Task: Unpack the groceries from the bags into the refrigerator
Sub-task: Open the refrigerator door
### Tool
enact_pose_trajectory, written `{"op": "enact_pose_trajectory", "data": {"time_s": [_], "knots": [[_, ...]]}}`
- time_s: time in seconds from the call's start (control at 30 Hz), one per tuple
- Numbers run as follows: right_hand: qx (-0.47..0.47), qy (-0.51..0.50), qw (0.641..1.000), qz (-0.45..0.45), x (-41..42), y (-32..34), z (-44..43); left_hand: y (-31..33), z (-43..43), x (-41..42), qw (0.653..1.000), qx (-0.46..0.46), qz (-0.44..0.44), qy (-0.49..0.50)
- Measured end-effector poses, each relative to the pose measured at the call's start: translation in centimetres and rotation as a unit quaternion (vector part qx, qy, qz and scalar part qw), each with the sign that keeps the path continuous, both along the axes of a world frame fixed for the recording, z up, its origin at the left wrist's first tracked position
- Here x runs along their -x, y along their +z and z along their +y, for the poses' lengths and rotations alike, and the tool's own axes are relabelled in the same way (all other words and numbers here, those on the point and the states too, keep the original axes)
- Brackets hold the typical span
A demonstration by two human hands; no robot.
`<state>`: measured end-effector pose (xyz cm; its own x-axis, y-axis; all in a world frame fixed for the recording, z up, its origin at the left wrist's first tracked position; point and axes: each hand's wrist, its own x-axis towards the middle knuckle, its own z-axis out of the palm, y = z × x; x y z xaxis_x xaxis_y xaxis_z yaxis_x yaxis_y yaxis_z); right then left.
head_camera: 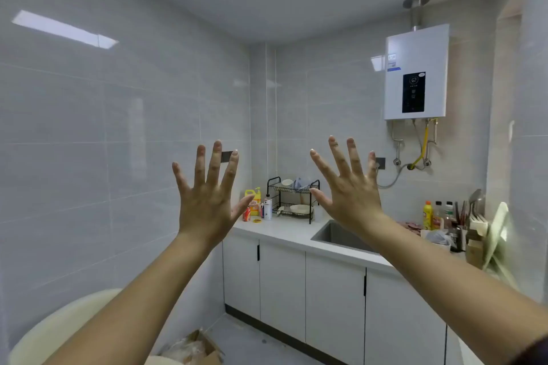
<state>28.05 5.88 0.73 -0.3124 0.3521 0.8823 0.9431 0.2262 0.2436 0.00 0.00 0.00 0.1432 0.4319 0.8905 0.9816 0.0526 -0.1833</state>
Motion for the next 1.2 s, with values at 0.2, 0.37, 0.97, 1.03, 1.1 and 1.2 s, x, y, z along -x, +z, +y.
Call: {"op": "enact_pose_trajectory", "data": {"time_s": [0.2,0.37,0.97,1.03,1.1,1.2], "knots": [[0.006,0.002,1.0,-0.007,0.5,-0.5,0.6,-0.4,0.0,0.4,1.0,0.007,0.009,0.022],[0.027,0.026,0.999,-0.004,1.9,-0.8,1.2,-0.7,-0.8,1.9,0.999,0.02,0.009,0.041],[0.061,0.223,0.973,-0.019,18.1,-1.6,0.4,-1.5,-11.2,13.4,0.969,0.074,0.022,0.235],[0.061,0.246,0.967,-0.021,20.2,-1.8,-0.3,-1.8,-12.7,14.5,0.963,0.08,0.022,0.257],[0.058,0.27,0.961,-0.026,22.4,-2.1,-1.1,-2.2,-14.5,15.6,0.956,0.085,0.024,0.279],[0.057,0.307,0.949,-0.034,25.6,-2.5,-2.5,-2.9,-17.2,17.2,0.945,0.092,0.021,0.312]]}}
